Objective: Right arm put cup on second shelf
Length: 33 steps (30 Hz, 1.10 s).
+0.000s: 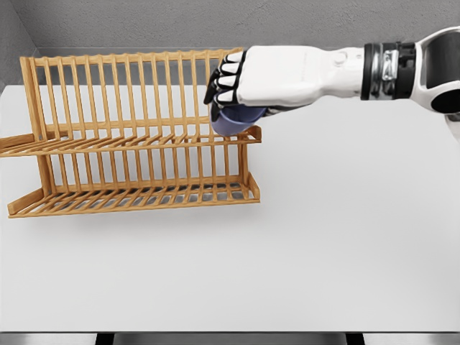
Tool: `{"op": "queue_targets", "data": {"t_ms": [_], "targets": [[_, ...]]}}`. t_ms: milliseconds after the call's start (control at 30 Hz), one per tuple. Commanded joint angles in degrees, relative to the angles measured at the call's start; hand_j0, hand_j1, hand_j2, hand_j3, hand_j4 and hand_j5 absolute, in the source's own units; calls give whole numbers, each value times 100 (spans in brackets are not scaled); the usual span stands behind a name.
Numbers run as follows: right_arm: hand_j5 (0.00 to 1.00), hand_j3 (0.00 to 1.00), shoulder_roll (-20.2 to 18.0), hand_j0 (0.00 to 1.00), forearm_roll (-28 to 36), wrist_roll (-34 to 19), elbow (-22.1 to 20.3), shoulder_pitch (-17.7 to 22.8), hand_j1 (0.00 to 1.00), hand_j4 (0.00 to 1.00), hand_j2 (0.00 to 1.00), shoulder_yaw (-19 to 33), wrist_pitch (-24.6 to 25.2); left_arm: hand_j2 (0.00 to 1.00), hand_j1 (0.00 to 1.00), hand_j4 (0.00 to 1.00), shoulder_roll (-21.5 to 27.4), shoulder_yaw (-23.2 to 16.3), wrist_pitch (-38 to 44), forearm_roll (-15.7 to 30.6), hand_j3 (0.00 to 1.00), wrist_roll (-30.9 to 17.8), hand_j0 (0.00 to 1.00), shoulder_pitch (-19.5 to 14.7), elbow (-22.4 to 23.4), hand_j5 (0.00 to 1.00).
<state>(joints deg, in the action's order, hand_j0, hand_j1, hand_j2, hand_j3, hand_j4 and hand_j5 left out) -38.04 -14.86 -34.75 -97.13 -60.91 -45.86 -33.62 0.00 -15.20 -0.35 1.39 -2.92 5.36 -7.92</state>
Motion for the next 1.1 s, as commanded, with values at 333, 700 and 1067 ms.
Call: {"op": "queue_targets", "data": {"t_ms": [333, 700, 1067], "targets": [[100, 100, -2, 100, -8, -25, 53, 0, 100, 100, 100, -152, 13, 100, 100, 100, 0, -1, 0, 2, 100, -6, 100, 0, 1, 100], [100, 100, -1092, 100, 10, -25, 818, 1159, 100, 100, 100, 2423, -57, 100, 100, 100, 0, -1, 0, 2, 100, 2, 100, 0, 1, 100], [100, 100, -222, 100, 1, -25, 932, 4324, 100, 100, 100, 4137, -138, 100, 100, 100, 0, 8, -18, 20, 100, 2, 100, 0, 1, 100]]}}
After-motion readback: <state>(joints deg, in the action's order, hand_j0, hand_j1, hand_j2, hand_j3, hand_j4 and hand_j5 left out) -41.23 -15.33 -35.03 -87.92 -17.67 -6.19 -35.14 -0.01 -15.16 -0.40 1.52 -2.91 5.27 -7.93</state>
